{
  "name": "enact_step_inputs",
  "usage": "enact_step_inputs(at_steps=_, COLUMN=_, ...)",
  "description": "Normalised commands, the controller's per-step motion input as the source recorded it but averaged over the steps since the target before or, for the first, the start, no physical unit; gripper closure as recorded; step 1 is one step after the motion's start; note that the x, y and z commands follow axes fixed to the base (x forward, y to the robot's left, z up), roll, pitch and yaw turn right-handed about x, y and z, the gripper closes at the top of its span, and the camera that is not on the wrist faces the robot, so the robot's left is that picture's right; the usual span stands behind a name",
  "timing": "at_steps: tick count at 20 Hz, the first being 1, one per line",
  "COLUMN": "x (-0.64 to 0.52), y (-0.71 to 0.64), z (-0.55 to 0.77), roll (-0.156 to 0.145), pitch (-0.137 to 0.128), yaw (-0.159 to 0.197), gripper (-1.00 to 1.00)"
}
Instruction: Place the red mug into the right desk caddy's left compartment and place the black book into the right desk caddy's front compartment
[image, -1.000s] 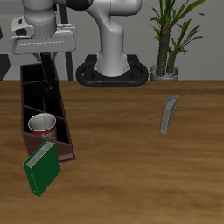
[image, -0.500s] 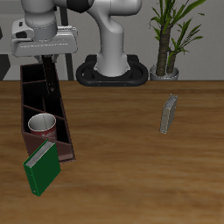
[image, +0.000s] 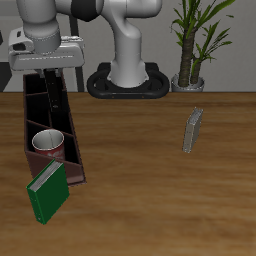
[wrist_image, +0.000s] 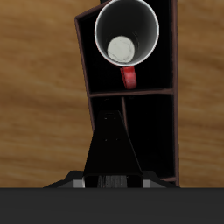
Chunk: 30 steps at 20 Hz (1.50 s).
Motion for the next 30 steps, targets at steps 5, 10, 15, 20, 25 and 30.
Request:
enact_step_inputs(at_steps=5, x=0.01, y=-0.01, z=-0.03, roll=-0.011, pitch=0.007, yaw=-0.006, gripper=1.0)
enact_step_inputs(at_steps=10, x=-0.01, y=-0.01, z=-0.06, roll=-0.007, pitch=0.008, yaw=-0.012, gripper=1.0)
enact_step_inputs(at_steps=15, x=0.02, y=-0.01, z=-0.15, roll=-0.015, pitch=0.034, yaw=0.009, gripper=1.0)
enact_step_inputs(at_steps=20, x=0.0, y=0.0, z=-0.12, roll=-0.035, pitch=0.032, yaw=0.055, gripper=1.0)
enact_step_inputs(at_steps=25, x=0.04, y=0.05, z=-0.1, roll=-0.022, pitch=0.034, yaw=0.031, gripper=1.0)
enact_step_inputs(at_steps=30, x=0.01, y=0.01, z=-0.03, roll=-0.003, pitch=0.01, yaw=0.012, gripper=1.0)
